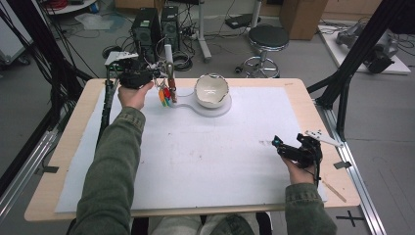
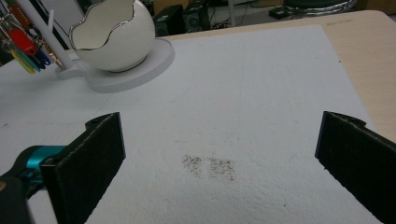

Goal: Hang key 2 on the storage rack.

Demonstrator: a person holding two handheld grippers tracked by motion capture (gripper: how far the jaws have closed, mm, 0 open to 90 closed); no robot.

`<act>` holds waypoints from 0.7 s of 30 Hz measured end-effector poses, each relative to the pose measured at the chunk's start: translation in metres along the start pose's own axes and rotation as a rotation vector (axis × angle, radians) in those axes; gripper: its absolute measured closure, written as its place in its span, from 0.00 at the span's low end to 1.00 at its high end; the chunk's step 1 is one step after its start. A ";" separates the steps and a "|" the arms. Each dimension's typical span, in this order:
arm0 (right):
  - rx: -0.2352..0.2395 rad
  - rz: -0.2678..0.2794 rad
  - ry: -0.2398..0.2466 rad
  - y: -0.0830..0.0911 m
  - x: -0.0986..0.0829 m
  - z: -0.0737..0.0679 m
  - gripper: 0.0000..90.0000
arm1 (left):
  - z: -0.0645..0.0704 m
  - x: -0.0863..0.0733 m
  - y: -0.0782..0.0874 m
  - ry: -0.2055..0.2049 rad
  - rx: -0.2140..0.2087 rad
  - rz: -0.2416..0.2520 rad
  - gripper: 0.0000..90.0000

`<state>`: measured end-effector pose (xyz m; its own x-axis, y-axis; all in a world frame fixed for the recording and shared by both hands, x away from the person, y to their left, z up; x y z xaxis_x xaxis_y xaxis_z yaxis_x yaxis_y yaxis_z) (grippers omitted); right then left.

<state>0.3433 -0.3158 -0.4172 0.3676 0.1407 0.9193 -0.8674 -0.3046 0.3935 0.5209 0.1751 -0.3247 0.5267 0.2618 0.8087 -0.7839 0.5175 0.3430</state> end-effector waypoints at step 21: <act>-0.006 0.002 -0.004 -0.001 -0.001 0.003 0.01 | -0.008 -0.024 -0.019 0.008 0.072 -0.101 0.96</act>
<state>0.3444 -0.3183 -0.4186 0.3668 0.1363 0.9203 -0.8703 -0.2994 0.3912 0.5253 0.1651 -0.3545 0.6066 0.2181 0.7645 -0.7483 0.4814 0.4564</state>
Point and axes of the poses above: each handheld gripper's, and its own axes: y roughly backward along the jaws, x roughly out of its top, z roughly to its right, the point moved 3 cm from there along -y, roughly forward along the jaws, and after that the axes turned 15 degrees about y, right-handed, at the moved point
